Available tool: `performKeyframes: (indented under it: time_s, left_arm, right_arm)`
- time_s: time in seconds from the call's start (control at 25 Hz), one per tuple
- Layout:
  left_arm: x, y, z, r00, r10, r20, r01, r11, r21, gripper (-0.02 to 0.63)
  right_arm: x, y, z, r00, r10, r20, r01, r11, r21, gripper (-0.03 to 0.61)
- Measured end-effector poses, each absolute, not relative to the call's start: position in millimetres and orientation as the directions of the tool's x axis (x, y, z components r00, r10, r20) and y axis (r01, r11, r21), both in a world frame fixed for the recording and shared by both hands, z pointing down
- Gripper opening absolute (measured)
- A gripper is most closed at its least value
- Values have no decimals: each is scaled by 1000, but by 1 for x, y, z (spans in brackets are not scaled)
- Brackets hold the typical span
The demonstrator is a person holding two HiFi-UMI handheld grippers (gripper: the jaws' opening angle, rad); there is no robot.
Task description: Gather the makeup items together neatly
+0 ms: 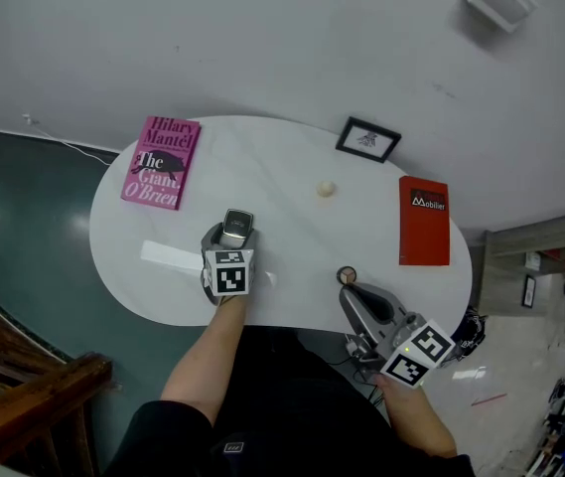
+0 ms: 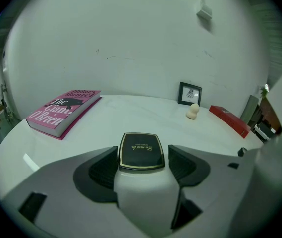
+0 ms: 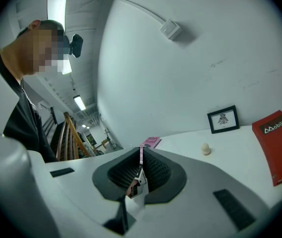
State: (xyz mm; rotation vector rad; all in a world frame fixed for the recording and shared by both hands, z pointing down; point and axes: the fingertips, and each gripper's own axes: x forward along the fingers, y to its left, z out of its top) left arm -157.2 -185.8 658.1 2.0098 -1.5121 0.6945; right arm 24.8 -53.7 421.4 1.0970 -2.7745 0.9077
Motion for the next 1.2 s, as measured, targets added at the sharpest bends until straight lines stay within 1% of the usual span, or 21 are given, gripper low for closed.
performKeyframes:
  time_s: [0.24,0.4,0.64,0.8,1.0,1.12,1.2]
  left_arm:
    - [-155,-183,612,263,-754,602,-961,-260,94,311]
    - [-143,-178,562,315,-794,520,-944,-319,85,291]
    - [-133,-161,487,391,-828,401,-917,-390,89,195]
    - [-123,-147,447,441,-827,348,-892,-446,69,158]
    - [-112,-128,406,489,-832,262,-870,-489,70,101]
    - [-102,-115,391,522,-824,220,-852,-517,81,43]
    - [-96,-109,386,542,-815,207,-839,-536,87,29]
  right_arm:
    - [43,-60,404,-734,-654,186,-647,589,-485,38]
    - [58,-67,392,-721,-676,152,-656,594,-465,38]
    - [74,-76,376,-705,-701,106,-670,610,-423,38]
    - [84,-82,369,-697,-711,87,-681,620,-390,38]
    - [97,-88,369,-687,-720,94,-702,626,-340,38]
    - [103,-85,377,-679,-725,117,-718,621,-316,38]
    - [106,-84,384,-674,-727,136,-726,617,-303,38]
